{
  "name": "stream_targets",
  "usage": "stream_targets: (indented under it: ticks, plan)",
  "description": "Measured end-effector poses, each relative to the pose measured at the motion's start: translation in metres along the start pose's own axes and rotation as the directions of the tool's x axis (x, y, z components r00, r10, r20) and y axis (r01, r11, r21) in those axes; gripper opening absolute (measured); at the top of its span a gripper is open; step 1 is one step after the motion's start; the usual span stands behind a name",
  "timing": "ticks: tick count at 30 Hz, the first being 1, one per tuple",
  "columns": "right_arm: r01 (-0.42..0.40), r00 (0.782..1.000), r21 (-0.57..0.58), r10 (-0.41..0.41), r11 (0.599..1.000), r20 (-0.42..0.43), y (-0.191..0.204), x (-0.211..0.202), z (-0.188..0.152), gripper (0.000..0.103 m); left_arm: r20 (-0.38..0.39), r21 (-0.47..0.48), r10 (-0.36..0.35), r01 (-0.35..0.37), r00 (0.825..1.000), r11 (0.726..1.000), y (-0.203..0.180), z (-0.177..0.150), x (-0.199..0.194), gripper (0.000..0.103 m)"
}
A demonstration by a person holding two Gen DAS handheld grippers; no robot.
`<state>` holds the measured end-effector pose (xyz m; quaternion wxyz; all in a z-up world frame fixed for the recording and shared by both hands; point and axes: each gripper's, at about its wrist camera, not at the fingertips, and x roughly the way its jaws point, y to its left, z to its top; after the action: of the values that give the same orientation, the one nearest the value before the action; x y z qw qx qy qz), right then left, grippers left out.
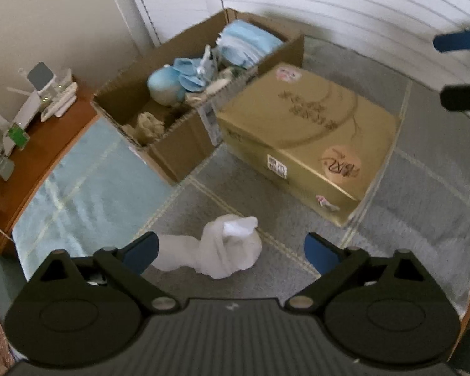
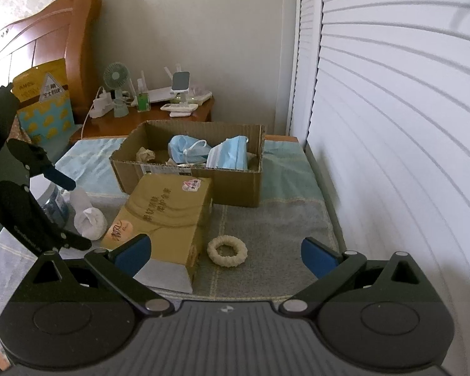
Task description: Organize soft objects
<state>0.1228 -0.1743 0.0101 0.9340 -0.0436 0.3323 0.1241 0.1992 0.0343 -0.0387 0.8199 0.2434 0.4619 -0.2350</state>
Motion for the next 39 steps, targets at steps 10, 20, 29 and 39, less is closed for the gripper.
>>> stream_targets:
  ticks: [10,20,29,39]
  plan:
    - [0.002,1.000,0.018,-0.001,1.000,-0.023,-0.006,0.013,-0.001,0.103,-0.031,0.062,-0.015,0.017,0.999,0.998,-0.003,0.000,0.018,0.073]
    - [0.007,0.999,0.022,-0.007,1.000,-0.031,-0.010,0.017,-0.003,0.103,-0.029,0.053,-0.008,0.010,1.000,0.999,-0.002,-0.001,0.021,0.045]
    - [0.017,1.000,0.028,-0.016,0.999,-0.027,-0.018,0.021,-0.005,0.102,-0.006,0.042,-0.033,0.034,0.999,0.999,-0.010,-0.003,0.013,0.044]
    - [0.016,0.998,0.034,-0.015,0.999,-0.057,-0.029,0.040,-0.012,0.064,0.019,0.078,-0.089,0.087,0.996,0.993,-0.036,-0.001,-0.001,0.044]
